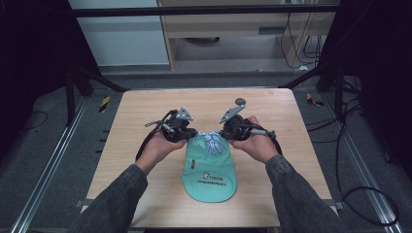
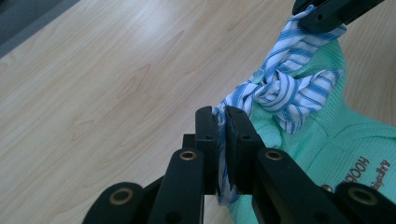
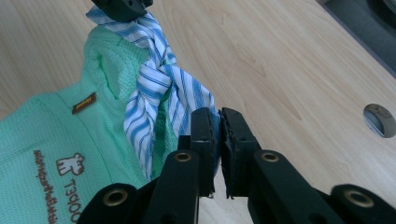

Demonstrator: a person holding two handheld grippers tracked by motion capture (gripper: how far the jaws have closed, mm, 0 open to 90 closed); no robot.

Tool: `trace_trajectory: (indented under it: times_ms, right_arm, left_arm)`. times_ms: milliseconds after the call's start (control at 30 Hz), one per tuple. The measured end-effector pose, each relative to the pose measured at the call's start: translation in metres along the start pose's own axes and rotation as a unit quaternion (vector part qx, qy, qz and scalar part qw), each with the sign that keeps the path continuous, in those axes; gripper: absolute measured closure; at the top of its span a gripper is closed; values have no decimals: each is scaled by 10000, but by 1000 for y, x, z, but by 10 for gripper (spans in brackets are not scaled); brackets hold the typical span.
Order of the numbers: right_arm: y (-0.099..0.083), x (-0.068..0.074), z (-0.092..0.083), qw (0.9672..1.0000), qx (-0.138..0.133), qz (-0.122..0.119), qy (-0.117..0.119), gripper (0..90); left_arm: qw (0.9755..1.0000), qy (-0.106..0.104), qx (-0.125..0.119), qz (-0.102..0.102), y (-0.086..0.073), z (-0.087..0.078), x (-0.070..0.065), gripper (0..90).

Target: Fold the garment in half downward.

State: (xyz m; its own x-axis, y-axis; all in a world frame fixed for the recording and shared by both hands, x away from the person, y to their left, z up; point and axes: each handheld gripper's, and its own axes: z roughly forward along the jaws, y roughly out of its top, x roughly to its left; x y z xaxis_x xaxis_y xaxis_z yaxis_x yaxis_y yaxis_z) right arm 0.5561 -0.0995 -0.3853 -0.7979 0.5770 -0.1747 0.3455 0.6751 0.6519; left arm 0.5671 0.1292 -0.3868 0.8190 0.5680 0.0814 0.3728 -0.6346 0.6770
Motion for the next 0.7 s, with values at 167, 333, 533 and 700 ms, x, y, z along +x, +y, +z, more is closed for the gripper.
trace_trajectory:
  times_ms: [167, 333, 533, 700]
  right_arm:
    - [5, -9, 0, 10000, -5, -34, -40, 842]
    - [5, -19, 0, 9999, -55, -34, -116, 842]
    - [10, -27, 1, 9997, -101, -12, -239, 843]
    - [13, -30, 2, 9994, -140, 2, -309, 843]
  left_arm:
    - [10000, 41, -35, 37, 9, 2, 6, 844]
    - [9999, 45, -127, 23, 18, 3, 11, 843]
    - [9997, 181, -88, 99, 27, 7, 15, 844]
    - [9997, 209, -134, -9, 30, 8, 22, 844]
